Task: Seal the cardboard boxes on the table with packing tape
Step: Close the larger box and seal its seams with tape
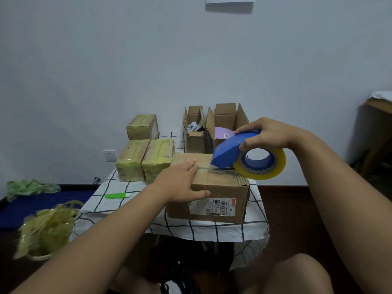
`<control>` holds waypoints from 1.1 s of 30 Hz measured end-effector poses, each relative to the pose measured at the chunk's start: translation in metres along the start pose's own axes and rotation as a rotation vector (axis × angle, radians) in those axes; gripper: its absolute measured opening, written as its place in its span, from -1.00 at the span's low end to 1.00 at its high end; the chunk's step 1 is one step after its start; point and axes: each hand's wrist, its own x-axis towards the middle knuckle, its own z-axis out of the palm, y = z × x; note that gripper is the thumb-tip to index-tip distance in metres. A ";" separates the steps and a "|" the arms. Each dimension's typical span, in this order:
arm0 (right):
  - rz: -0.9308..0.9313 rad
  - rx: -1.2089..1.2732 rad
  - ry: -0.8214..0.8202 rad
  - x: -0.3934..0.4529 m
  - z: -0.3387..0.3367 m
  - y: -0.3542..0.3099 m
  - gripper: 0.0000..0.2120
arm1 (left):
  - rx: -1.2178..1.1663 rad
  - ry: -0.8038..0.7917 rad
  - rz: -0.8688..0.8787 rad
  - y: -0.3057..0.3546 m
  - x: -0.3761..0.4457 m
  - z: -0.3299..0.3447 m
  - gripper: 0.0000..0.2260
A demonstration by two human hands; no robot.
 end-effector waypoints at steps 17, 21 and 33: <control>0.023 0.024 0.004 -0.002 0.002 -0.006 -0.48 | -0.057 0.060 -0.019 0.037 0.012 0.009 -0.27; 0.003 0.012 -0.009 0.001 0.003 -0.010 -0.55 | -0.044 0.121 0.031 0.044 0.013 0.009 -0.31; 0.037 0.092 0.046 -0.006 0.004 0.001 -0.44 | -0.116 0.244 -0.135 0.069 0.021 0.014 0.01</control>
